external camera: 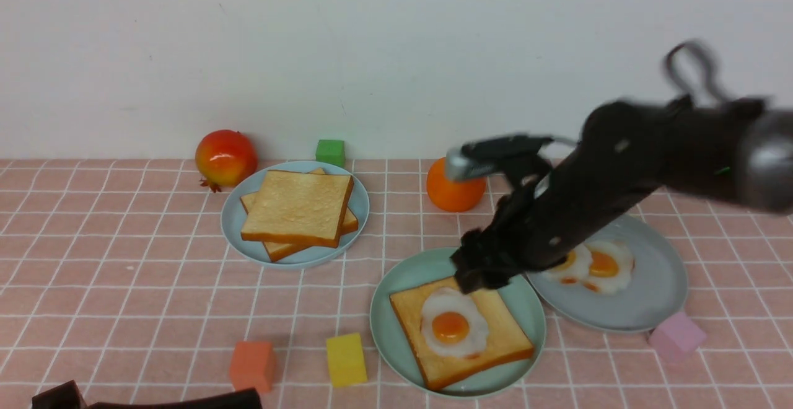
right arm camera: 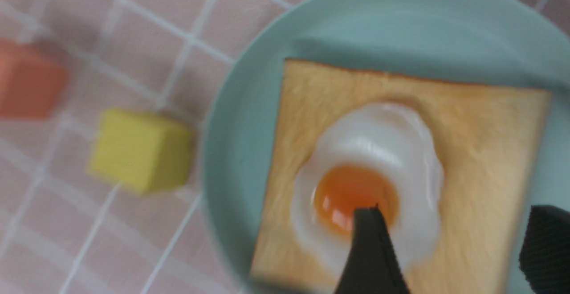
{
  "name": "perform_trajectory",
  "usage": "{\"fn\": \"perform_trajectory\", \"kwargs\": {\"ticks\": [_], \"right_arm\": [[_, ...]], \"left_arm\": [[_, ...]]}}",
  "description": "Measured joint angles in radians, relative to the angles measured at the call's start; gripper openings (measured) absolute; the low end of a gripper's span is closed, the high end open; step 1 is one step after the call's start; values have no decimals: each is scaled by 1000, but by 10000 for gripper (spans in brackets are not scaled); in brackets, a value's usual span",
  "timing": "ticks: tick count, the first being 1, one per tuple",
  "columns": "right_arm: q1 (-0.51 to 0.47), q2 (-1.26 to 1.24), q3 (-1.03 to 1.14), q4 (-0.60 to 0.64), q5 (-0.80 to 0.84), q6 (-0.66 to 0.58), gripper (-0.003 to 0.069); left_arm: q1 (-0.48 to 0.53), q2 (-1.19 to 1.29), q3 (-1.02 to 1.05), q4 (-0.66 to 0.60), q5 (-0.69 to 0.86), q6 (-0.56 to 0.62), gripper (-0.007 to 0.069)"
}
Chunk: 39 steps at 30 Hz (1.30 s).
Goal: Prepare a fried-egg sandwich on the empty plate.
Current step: Use the left arm to grab a slice of bread
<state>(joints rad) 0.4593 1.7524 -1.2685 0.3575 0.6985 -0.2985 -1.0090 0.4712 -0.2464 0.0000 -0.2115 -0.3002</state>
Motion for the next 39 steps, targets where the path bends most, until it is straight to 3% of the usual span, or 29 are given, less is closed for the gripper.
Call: {"fn": "perform_trajectory", "kwargs": {"ticks": [3,6,7,8,12,29,39], "right_arm": [[0,-158,2,-54,160,48,379],[0,-338,41,-103,290,85,227],[0,-338,45,-105,296,86,218],[0,-425,78,-112,331,102,133],[0,-586,170,-120,358,149,-3],[0,-855,319,-158,351,214,1],[0,-887,319,-177,352,298,6]], "left_arm": [[0,0,0,0,0,0,237],[0,0,0,0,0,0,237],[0,0,0,0,0,0,237],[0,0,0,0,0,0,237],[0,0,0,0,0,0,237],[0,0,0,0,-1,-1,237],[0,6,-11,-30,35,-140,237]]}}
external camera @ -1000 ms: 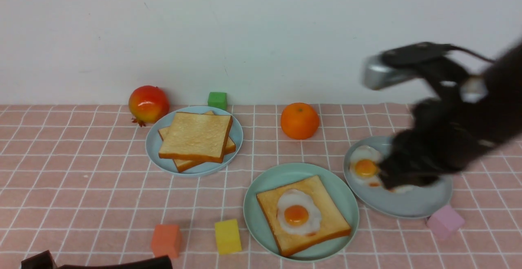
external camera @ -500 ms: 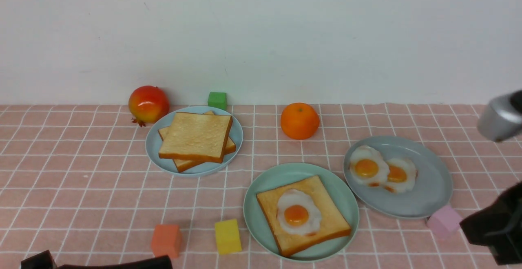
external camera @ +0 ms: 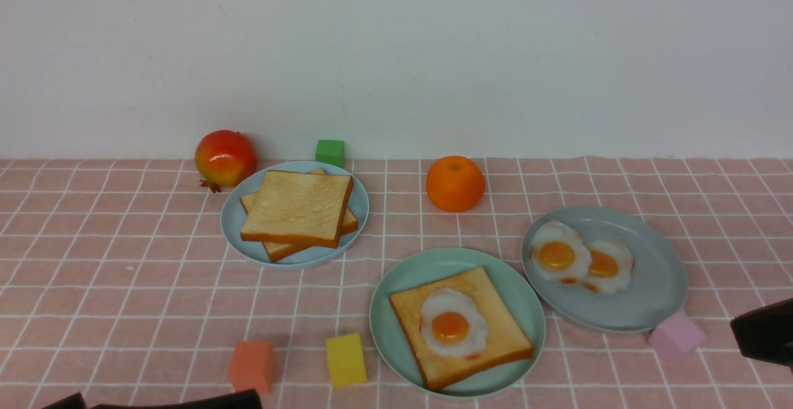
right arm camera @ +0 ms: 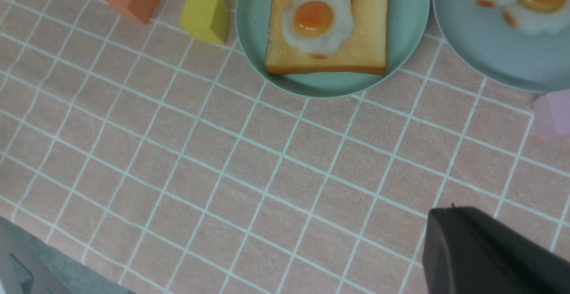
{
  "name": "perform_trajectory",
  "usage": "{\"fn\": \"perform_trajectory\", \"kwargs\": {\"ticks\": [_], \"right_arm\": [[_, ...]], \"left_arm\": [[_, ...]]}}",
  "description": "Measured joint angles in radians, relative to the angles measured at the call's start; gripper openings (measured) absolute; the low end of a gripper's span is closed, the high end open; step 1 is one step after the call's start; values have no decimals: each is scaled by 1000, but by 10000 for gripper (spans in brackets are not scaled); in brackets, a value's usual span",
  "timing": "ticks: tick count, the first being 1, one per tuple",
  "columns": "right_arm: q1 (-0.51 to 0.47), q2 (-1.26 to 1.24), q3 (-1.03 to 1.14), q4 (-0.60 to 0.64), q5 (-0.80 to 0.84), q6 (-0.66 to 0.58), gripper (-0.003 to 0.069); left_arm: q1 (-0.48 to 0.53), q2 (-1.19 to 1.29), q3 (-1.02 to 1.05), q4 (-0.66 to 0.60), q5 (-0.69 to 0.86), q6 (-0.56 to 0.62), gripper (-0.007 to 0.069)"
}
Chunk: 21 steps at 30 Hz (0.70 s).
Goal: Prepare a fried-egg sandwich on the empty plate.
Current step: Use the left arm to grab a slice of bread
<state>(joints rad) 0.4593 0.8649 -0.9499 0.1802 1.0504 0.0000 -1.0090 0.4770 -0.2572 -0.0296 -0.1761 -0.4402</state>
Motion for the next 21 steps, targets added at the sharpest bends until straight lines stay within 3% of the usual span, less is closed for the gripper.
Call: {"fn": "perform_trajectory", "kwargs": {"ticks": [4,6,10,17,21], "right_arm": [[0,0,0,-1,-8,0,8],[0,0,0,-1,-28,0,10],[0,0,0,-1,-29,0,11],[0,0,0,-1,-22,0,15],[0,0,0,-1,-22,0,16]], "left_arm": [[0,43,-83,-35,164,-17,237],[0,133,-224,-21,390,-6,237],[0,288,-424,48,602,-15,237],[16,530,-572,187,695,-65,216],[171,695,-667,236,762,-138,82]]}}
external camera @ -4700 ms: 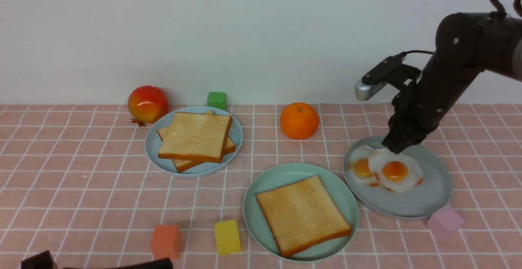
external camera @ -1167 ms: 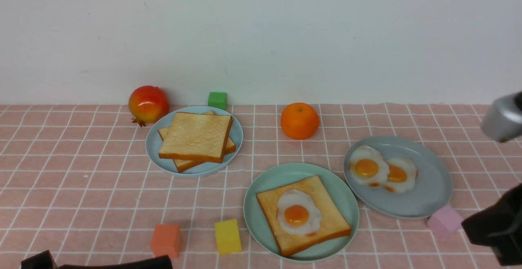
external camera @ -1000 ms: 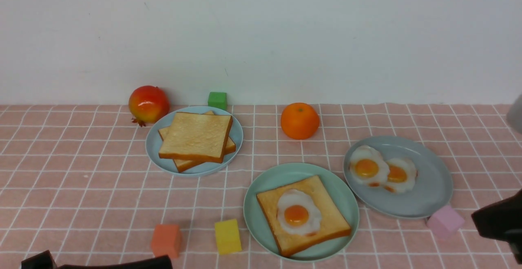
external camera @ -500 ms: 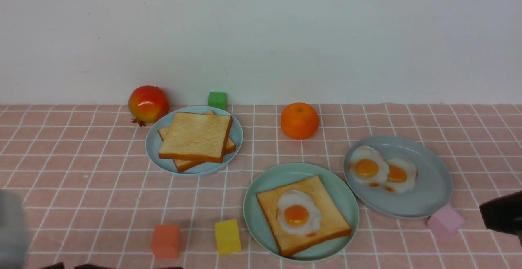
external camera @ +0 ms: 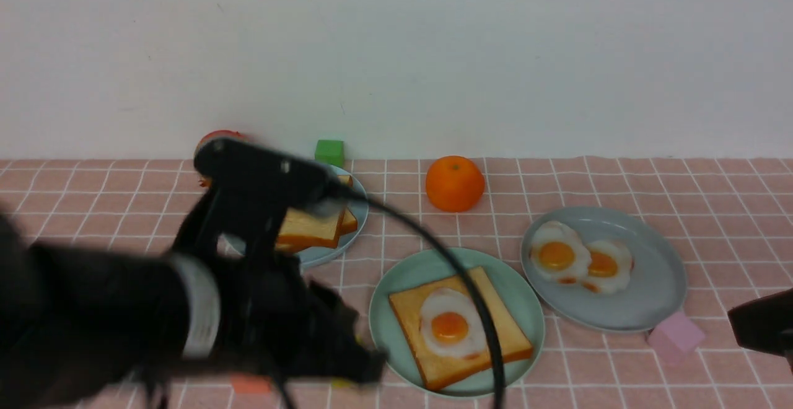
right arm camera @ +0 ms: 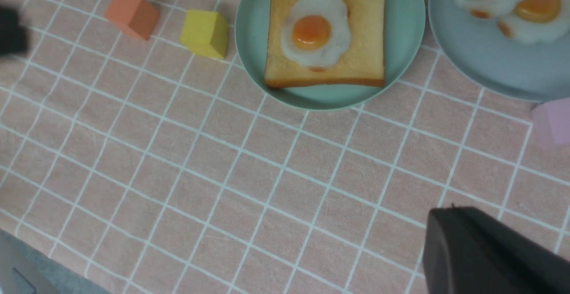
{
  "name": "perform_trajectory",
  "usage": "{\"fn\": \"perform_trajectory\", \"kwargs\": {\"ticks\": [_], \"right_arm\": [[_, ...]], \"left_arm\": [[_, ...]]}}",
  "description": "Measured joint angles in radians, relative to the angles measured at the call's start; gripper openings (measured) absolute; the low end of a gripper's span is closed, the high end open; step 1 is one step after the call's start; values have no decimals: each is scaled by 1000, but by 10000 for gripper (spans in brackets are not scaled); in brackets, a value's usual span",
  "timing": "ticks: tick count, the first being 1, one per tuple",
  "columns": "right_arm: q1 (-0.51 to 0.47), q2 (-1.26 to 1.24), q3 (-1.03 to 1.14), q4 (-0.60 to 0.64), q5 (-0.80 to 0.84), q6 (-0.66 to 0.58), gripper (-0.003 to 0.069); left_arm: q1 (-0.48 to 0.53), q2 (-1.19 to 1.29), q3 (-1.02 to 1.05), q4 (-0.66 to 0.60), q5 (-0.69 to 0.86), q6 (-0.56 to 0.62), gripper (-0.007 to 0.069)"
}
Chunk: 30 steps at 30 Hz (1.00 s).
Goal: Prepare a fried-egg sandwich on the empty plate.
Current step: Use the left arm to grab a slice of bread
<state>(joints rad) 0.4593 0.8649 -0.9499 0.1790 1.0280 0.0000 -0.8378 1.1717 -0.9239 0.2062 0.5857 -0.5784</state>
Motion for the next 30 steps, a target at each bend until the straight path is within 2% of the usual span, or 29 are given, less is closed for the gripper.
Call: {"fn": "perform_trajectory", "kwargs": {"ticks": [1,2,5,6,7,12,15,18,20,22,24,28,29,30], "right_arm": [[0,0,0,0,0,0,17],[0,0,0,0,0,0,18],[0,0,0,0,0,-7,18],[0,0,0,0,0,-9,18],[0,0,0,-1,0,-19,18],[0,0,0,-3,-6,-44,18],[0,0,0,-3,-7,-47,19],[0,0,0,-3,-7,-49,21],[0,0,0,-3,-7,-50,22],[0,0,0,-3,-7,-50,22],[0,0,0,-3,-7,-50,25],[0,0,0,-3,-7,-50,29],[0,0,0,-3,-7,-50,29],[0,0,0,-2,-8,-50,29]], "left_arm": [[103,51,-30,2,9,-1,24],[165,79,-50,0,10,13,12],[324,134,-90,-50,4,142,13],[331,136,-92,-54,4,162,13],[376,153,-95,-85,4,235,13],[410,266,-115,-160,18,459,13],[411,334,-161,-185,40,484,13],[420,445,-285,-200,112,485,13],[424,562,-452,-206,208,485,13],[424,610,-505,-206,234,486,15],[424,702,-618,-206,261,489,48],[424,820,-751,-201,274,489,183],[424,832,-763,-201,274,489,192],[424,881,-814,-191,276,489,287]]}}
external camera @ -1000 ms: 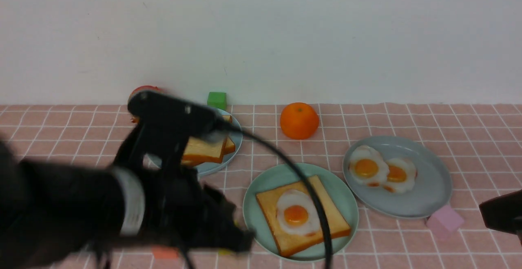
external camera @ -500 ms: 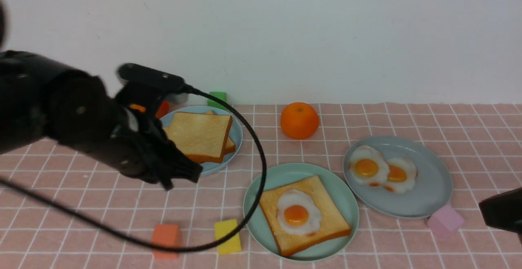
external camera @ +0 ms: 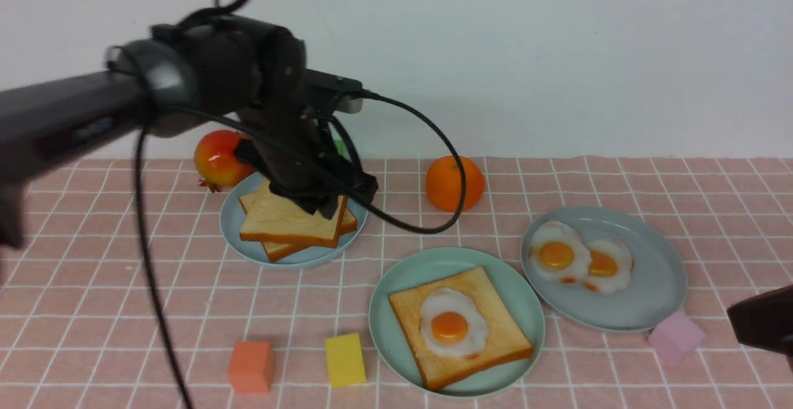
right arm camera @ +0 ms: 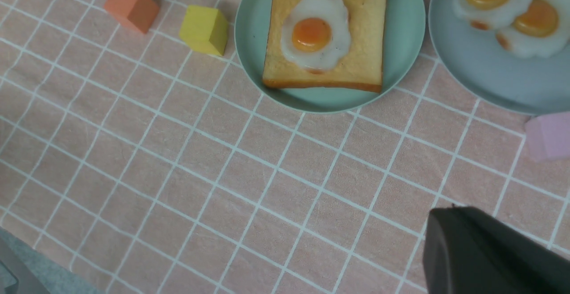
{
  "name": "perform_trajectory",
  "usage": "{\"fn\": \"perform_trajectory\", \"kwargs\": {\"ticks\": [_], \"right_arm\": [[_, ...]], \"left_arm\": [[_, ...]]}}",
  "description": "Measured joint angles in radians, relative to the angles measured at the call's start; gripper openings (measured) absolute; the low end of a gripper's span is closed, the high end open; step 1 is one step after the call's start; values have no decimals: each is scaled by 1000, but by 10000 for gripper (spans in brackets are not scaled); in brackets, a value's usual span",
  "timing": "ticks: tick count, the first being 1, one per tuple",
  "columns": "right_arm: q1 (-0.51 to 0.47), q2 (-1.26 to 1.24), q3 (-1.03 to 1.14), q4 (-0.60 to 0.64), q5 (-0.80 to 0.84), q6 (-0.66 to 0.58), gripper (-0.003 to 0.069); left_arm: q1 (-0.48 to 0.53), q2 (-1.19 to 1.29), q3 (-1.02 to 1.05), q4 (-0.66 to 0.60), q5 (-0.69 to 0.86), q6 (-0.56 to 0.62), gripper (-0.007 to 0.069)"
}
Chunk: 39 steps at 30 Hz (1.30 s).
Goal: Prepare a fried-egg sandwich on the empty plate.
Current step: Use the left arm to grab a slice of bread
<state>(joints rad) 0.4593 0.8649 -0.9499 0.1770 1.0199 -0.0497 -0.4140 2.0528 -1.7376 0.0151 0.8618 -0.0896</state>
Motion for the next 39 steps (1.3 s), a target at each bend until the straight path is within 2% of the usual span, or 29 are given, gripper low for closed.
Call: {"fn": "perform_trajectory", "kwargs": {"ticks": [1,2,4,6,10,17,21,23,25,26,27,28,29,32,39], "right_arm": [[0,0,0,4,-8,0,29],[0,0,0,4,-8,0,29],[0,0,0,23,-48,0,32],[0,0,0,41,-75,-4,32],[0,0,-4,123,-152,-70,32],[0,0,-23,264,-210,-216,32],[0,0,-23,276,-209,-229,32],[0,0,-23,279,-207,-233,32],[0,0,-23,281,-203,-233,32],[0,0,-23,282,-200,-233,34],[0,0,-23,283,-200,-233,34],[0,0,-23,283,-200,-233,34],[0,0,-23,286,-195,-233,36],[0,0,-23,292,-181,-233,38],[0,0,-23,299,-163,-233,41]], "left_arm": [[0,24,-22,3,0,0,332],[0,29,-30,3,0,0,341],[0,85,-62,17,-6,-9,441],[0,102,-67,32,-18,-28,474],[0,133,-68,81,-40,-72,496],[0,160,-74,141,-52,-124,484],[0,162,-75,144,-53,-128,439],[0,162,-75,143,-56,-129,383],[0,162,-75,143,-57,-131,309],[0,162,-75,143,-59,-131,245],[0,162,-75,143,-59,-131,245],[0,162,-75,143,-59,-131,206],[0,162,-75,141,-59,-131,127],[0,162,-75,140,-59,-131,13],[-1,162,-75,137,-59,-131,13]]}}
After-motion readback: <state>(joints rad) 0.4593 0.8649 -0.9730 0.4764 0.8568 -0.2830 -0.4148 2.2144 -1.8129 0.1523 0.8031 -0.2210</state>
